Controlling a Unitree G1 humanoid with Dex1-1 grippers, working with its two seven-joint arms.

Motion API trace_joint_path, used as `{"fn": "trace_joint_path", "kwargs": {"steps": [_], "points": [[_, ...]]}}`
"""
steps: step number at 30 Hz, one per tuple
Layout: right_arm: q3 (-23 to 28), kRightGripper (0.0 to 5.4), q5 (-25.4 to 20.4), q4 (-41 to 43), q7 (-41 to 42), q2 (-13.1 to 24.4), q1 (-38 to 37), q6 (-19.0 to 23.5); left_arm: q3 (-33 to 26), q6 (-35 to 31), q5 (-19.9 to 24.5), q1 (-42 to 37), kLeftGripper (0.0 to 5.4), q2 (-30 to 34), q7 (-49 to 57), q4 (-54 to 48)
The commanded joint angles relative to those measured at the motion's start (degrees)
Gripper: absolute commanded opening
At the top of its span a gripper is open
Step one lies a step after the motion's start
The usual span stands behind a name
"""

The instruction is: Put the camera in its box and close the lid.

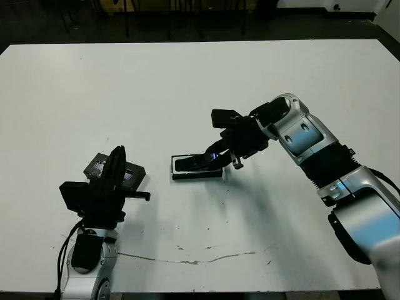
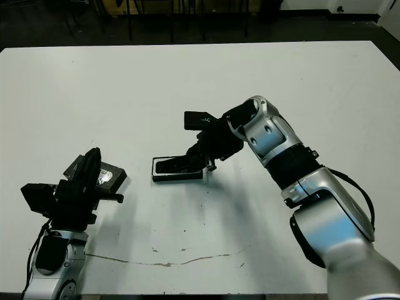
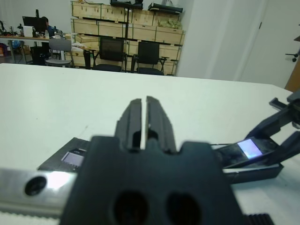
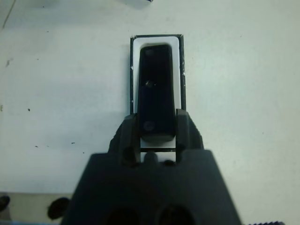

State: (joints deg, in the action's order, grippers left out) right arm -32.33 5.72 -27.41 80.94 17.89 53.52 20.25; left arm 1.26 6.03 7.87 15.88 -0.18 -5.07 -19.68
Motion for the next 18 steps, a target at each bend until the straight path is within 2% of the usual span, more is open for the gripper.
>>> {"fn": "trace_joint_path", "kwargs": {"steps": [1,2,4,9,13,18], "points": [[-2.0,0.54,1.5,0.6,0.6,-0.4,-0.2,-1.1,0.0,-0.3,-0.7,1.0,0.0,-0.1,0.5,0.3],[-2.4,0.54,1.7,0.4,1.2,-0.3,-0.1,-1.7,0.0,-0.5,-0.6,1.0,0.0,-0.1,0.6,0.2],[-3.2,0.91,1.5,-1.6,4.8,-0.1,1.0,-4.3,-0.1,-0.8,-0.2,1.1,0.0,-0.2,0.6,0.1],[-2.9,1.78,2.3,-3.3,7.9,2.3,3.1,-15.5,-0.1,-0.1,-0.5,1.0,0.0,0.0,0.6,0.6],[0.4,2.46,1.5,-2.7,5.9,4.6,2.6,-17.4,0.1,-0.8,-0.6,1.3,0.0,-0.2,0.9,0.2],[4.5,3.34,1.2,-1.2,2.9,7.6,1.1,-17.5,0.2,0.0,-1.6,1.4,0.0,0.1,1.0,0.4]]}}
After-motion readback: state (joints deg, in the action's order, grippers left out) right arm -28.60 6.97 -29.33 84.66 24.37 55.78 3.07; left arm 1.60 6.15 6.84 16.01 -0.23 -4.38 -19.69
